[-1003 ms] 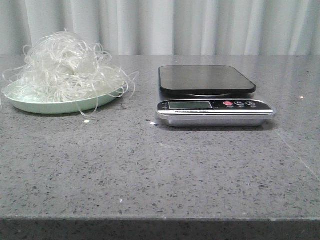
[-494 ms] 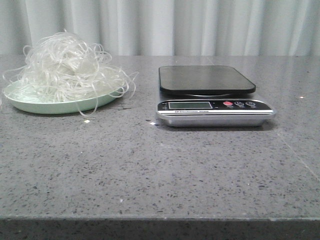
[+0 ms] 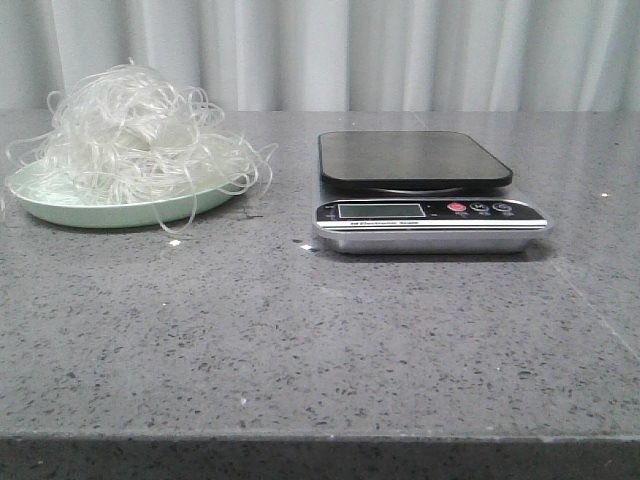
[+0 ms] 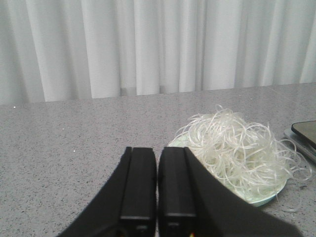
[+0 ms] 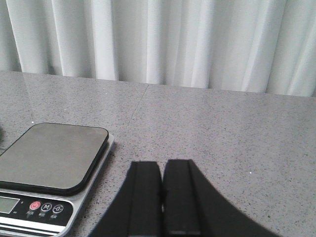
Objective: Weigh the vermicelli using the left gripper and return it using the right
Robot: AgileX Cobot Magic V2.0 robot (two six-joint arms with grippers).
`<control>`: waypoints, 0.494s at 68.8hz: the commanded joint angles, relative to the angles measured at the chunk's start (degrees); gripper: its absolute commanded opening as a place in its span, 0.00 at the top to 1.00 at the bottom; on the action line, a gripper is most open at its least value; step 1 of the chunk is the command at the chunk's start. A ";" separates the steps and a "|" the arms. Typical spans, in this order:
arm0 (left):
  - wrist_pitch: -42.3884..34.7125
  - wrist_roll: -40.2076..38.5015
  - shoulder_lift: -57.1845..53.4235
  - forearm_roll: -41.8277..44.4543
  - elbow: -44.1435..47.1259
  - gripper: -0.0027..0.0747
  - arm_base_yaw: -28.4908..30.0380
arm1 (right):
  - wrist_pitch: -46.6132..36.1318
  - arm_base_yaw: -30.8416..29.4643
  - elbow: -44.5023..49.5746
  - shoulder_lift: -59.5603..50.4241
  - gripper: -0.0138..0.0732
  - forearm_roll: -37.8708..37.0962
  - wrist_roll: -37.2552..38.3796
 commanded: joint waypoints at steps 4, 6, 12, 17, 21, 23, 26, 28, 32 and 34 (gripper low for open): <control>-3.68 -0.56 0.41 -1.03 -1.44 0.79 0.22 | -4.71 -0.45 -1.44 0.35 0.67 -0.35 -0.31; -3.68 -0.56 0.41 -1.03 -1.44 0.79 0.22 | -4.71 -0.45 -1.44 0.35 0.67 -0.35 -0.31; -3.68 -0.56 0.41 -1.03 -1.44 0.79 0.22 | -4.71 -0.45 -1.44 0.35 0.67 -0.35 -0.31; -3.68 -0.56 0.41 -1.03 -1.44 0.79 0.22 | -4.71 -0.45 -1.44 0.35 0.67 -0.35 -0.31; -3.68 -0.56 0.41 -1.03 -1.44 0.79 0.22 | -4.71 -0.45 -1.44 0.35 0.67 -0.35 -0.31; -3.68 -0.56 0.41 -1.03 -1.44 0.79 0.22 | -4.71 -0.45 -1.44 0.35 0.67 -0.35 -0.31; -3.68 -0.56 0.41 -1.03 -1.44 0.79 0.22 | -4.71 -0.45 -1.44 0.35 0.67 -0.35 -0.31; -3.68 -0.56 0.41 -1.03 -1.44 0.79 0.22 | -4.71 -0.45 -1.44 0.35 0.67 -0.35 -0.31; -3.68 -0.56 0.41 -0.65 -1.44 0.79 0.22 | -4.71 -0.45 -1.44 0.35 0.67 -0.35 -0.31; -3.68 -0.56 0.41 0.22 -1.44 0.79 0.22 | -4.71 -0.45 -1.44 0.35 0.67 -0.35 -0.31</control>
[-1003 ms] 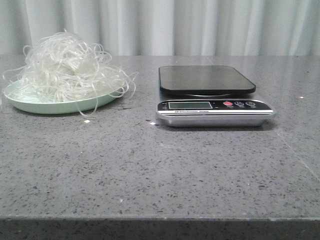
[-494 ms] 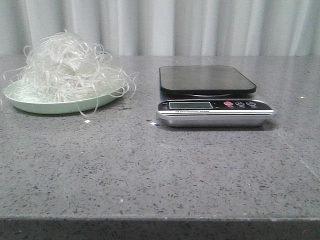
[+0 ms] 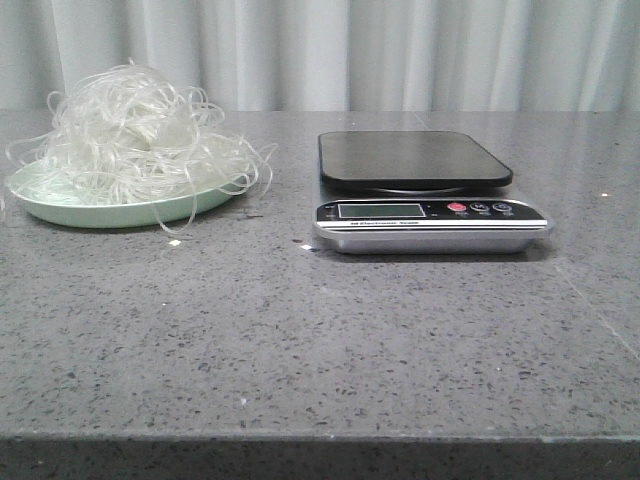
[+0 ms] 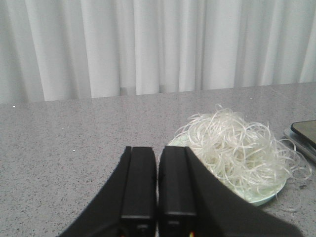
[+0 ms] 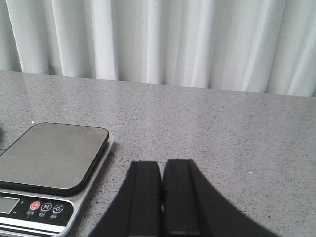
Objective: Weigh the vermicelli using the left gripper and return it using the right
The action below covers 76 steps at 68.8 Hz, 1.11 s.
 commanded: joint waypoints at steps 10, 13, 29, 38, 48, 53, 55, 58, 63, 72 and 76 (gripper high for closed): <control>-5.74 -2.40 0.41 5.38 -0.62 0.79 0.22 | -4.71 -0.45 -1.44 0.35 0.67 -0.35 -0.31; -6.05 -7.60 0.41 7.58 -0.50 0.79 0.22 | -4.71 -0.45 -1.44 0.35 0.67 -0.35 -0.31; -9.25 -21.29 0.41 24.41 1.19 0.79 0.22 | -4.71 -0.45 -1.44 0.35 0.67 -0.35 -0.31; -14.09 -21.38 0.41 25.30 4.46 0.79 0.22 | -4.71 -0.45 -1.44 0.35 0.67 -0.35 -0.31; -15.90 -21.38 -1.07 26.17 8.20 0.79 0.22 | -4.71 -0.45 -1.44 0.35 0.67 -0.35 -0.31; -15.90 -21.38 -3.70 26.93 10.25 0.79 0.22 | -4.71 -0.45 -1.44 0.35 0.67 -0.35 -0.31; -15.90 -21.38 -4.94 26.93 11.09 0.79 0.22 | -4.71 -0.45 -1.44 0.35 0.67 -0.35 -0.31; -15.90 -21.38 -7.30 26.93 12.89 0.79 0.22 | -4.71 -0.45 -1.44 0.35 0.67 -0.35 -0.31; -15.90 -21.38 -11.01 26.93 15.55 0.79 0.22 | -4.71 -0.45 -1.44 0.35 0.67 -0.35 -0.31; -14.98 -21.61 -14.03 25.82 20.26 0.79 0.22 | -4.71 -0.45 -1.44 0.35 0.67 -0.35 -0.31; -12.16 -21.61 -14.04 24.59 20.13 0.79 0.22 | -4.70 -0.45 -1.44 0.35 0.67 -0.35 -0.31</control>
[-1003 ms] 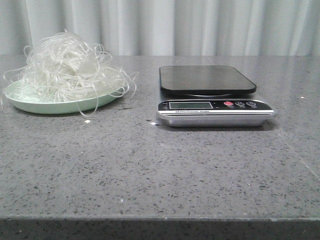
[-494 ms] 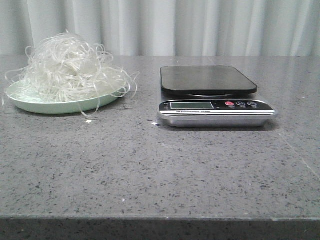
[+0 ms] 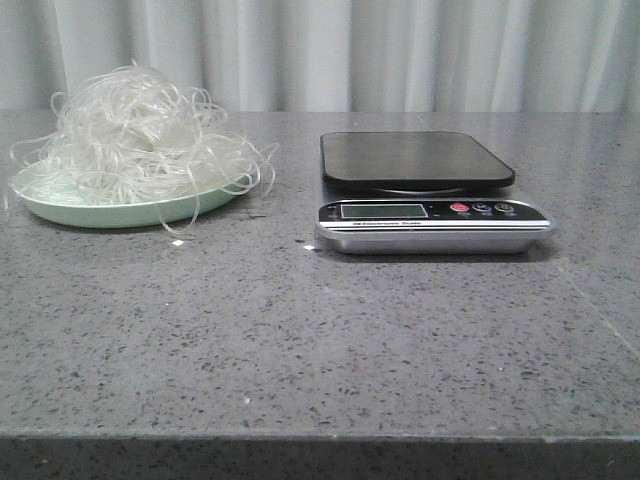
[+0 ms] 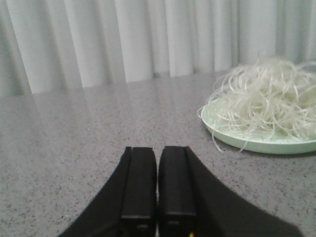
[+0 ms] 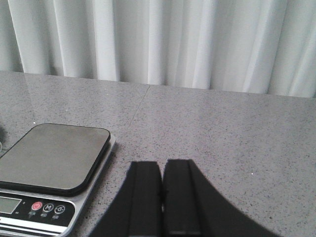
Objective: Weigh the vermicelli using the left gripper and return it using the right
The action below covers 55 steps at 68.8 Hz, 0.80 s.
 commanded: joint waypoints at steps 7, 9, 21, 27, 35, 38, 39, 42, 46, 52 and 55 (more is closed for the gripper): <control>0.02 -0.93 -1.01 -2.12 0.42 0.79 0.27 | -4.50 -0.45 -1.44 0.35 0.67 -0.35 -0.31; 0.02 -0.93 -1.01 -2.12 0.42 0.79 0.27 | -4.50 -0.45 -1.44 0.35 0.67 -0.35 -0.31; 0.02 -0.93 -1.01 -2.12 0.42 0.79 0.27 | -4.50 -0.45 -1.44 0.35 0.67 -0.35 -0.31; 0.02 -0.93 -1.01 -2.12 0.42 0.79 0.27 | -4.44 -0.45 -1.44 0.35 0.67 -0.35 -0.31; 0.02 -0.93 -1.01 -2.12 0.42 0.79 0.27 | -4.37 -0.45 -1.44 0.35 0.67 -0.35 -0.31; 0.02 -0.93 -1.01 -2.12 0.42 0.79 0.27 | -4.37 -0.45 -1.44 0.35 0.67 -0.35 -0.31; 0.02 -0.93 -1.01 -2.12 0.42 0.79 0.27 | -4.37 -0.45 -1.44 0.35 0.67 -0.35 -0.31; 0.02 -0.93 -1.01 -2.12 0.42 0.79 0.27 | -4.37 -0.45 -1.44 0.35 0.67 -0.35 -0.31; 0.02 -0.93 -1.01 -2.12 0.42 0.79 0.27 | -4.37 -0.45 -1.44 0.35 0.67 -0.35 -0.31; 0.02 -0.93 -1.01 -2.12 0.42 0.79 0.27 | -4.37 -0.45 -1.44 0.35 0.67 -0.35 -0.31; 0.02 -0.93 -1.01 -2.12 0.42 0.79 0.27 | -4.37 -0.45 -1.44 0.35 0.67 -0.35 -0.31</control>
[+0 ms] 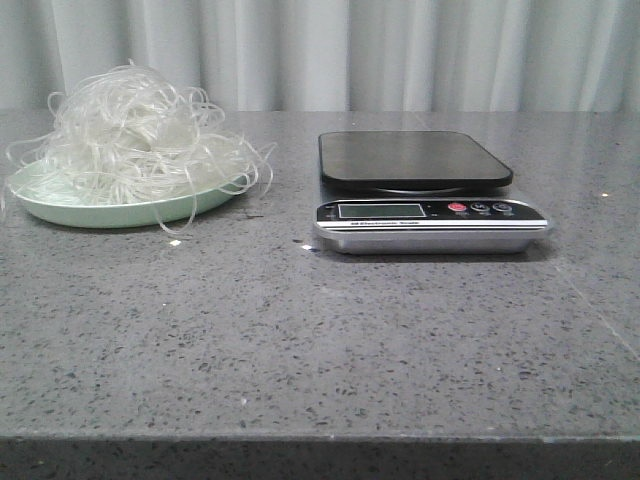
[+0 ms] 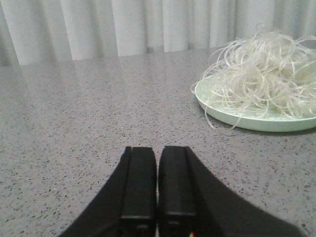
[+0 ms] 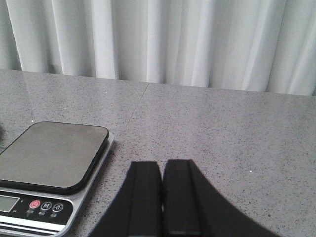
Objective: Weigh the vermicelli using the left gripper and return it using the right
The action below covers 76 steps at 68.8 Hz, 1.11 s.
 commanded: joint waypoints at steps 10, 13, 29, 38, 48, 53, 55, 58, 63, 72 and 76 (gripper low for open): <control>-4.09 -0.58 -1.01 -0.63 0.42 0.79 0.27 | -4.37 -0.45 -1.59 0.35 0.67 -0.35 -0.31; -4.09 -0.58 -1.01 -0.63 0.42 0.79 0.27 | -4.37 -0.45 -1.59 0.35 0.67 -0.35 -0.31; -4.09 -0.58 -1.01 -0.63 0.42 0.79 0.27 | -4.73 -0.45 -1.59 0.35 0.67 -0.35 -0.31; -4.09 -0.58 -1.01 -0.63 0.42 0.79 0.27 | -4.80 -1.44 -0.65 -0.14 0.67 0.24 -0.31; -4.09 -0.58 -1.01 -0.63 0.42 0.79 0.27 | -4.80 -6.25 3.41 -3.04 0.67 3.16 -0.31; -4.09 -0.58 -1.01 -0.63 0.42 0.79 0.27 | -4.94 -8.31 5.84 -5.26 0.67 3.21 -0.31; -4.09 -0.58 -1.01 -0.63 0.42 0.79 0.27 | -5.41 -8.99 7.13 -6.09 0.67 3.21 -0.31; -4.09 -0.58 -1.01 -0.63 0.42 0.79 0.27 | -6.15 -9.41 8.75 -7.54 0.67 3.21 -0.31; -4.09 -0.58 -1.01 -0.63 0.42 0.79 0.27 | -8.51 -9.41 12.17 -9.74 0.67 3.09 -0.31; -4.09 -0.58 -1.01 -0.63 0.42 0.79 0.27 | -14.97 -9.41 18.52 -13.35 0.67 3.09 -0.31; -4.09 -0.58 -1.01 -0.63 0.42 0.79 0.27 | -18.00 -9.41 20.87 -14.79 0.67 3.09 -0.31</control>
